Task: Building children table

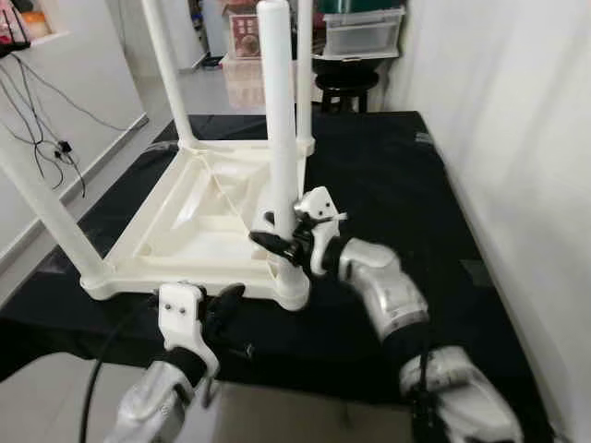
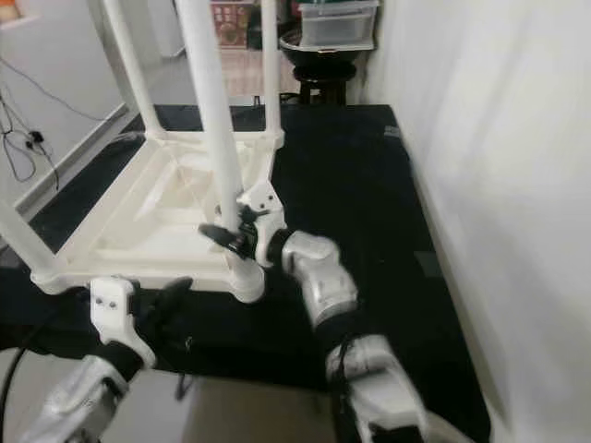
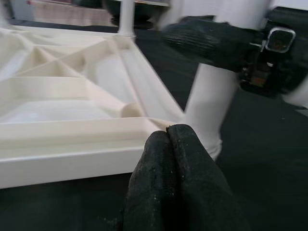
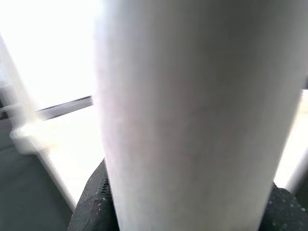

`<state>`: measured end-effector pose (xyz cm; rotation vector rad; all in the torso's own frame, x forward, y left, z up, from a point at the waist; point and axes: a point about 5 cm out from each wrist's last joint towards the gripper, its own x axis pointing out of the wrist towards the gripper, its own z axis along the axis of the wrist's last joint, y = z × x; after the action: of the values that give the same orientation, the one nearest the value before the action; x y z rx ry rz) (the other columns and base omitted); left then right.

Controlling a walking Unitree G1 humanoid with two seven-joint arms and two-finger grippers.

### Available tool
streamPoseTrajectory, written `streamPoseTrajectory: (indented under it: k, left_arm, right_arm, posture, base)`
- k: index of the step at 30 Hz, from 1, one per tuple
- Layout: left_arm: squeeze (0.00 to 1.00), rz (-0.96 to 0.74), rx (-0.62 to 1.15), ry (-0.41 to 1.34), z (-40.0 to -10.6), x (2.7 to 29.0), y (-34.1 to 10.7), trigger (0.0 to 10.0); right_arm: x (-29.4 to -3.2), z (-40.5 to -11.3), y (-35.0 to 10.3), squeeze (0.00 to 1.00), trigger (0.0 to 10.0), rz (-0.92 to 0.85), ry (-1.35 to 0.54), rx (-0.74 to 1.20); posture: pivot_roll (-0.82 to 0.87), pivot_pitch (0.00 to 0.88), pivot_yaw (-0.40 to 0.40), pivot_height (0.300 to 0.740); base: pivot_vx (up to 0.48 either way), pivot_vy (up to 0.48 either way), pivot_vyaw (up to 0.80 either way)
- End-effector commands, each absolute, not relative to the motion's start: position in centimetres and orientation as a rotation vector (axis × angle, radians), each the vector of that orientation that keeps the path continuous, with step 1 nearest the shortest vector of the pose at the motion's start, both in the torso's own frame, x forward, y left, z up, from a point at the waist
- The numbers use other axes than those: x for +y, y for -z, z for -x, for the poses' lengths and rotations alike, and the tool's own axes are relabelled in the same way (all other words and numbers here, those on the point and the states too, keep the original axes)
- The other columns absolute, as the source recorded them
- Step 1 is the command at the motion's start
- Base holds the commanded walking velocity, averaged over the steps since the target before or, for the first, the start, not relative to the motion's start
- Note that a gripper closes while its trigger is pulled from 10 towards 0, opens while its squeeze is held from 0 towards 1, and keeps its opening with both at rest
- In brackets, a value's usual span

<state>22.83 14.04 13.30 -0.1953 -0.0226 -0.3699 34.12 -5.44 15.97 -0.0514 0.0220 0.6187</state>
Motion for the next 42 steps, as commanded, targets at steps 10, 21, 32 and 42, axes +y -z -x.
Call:
streamPoseTrajectory:
  k: [10,21,32,42]
  left_arm:
    - [0.00,0.186,-0.020,0.362,-22.8,14.2,-13.3,10.0]
    - [0.00,0.190,-0.014,0.370,-23.0,14.1,-13.2,10.0]
    - [0.00,0.192,-0.012,0.367,-23.0,14.1,-13.0,10.0]
    - [0.00,0.191,-0.015,0.366,-22.6,14.2,-13.2,10.0]
  right_arm:
    - [-5.8,-35.2,-14.2,0.00,10.0,0.052,-0.585,0.191]
    - [-4.2,-34.9,-20.7,0.00,10.0,0.049,-1.165,-0.064]
    - [-4.4,-35.8,-19.4,0.00,0.0,0.109,-1.334,0.025]
    - [-5.8,-36.6,-15.5,0.00,0.0,0.075,-0.675,0.148]
  posture:
    - [-0.01,0.025,0.026,0.740]
    - [-0.01,0.008,0.032,0.740]
    - [0.00,0.000,0.030,0.740]
    - [-0.01,0.027,0.024,0.740]
  base:
    - [0.000,0.000,0.00]
    - [0.000,0.000,0.00]
    - [0.000,0.000,0.00]
    - [0.000,0.000,0.00]
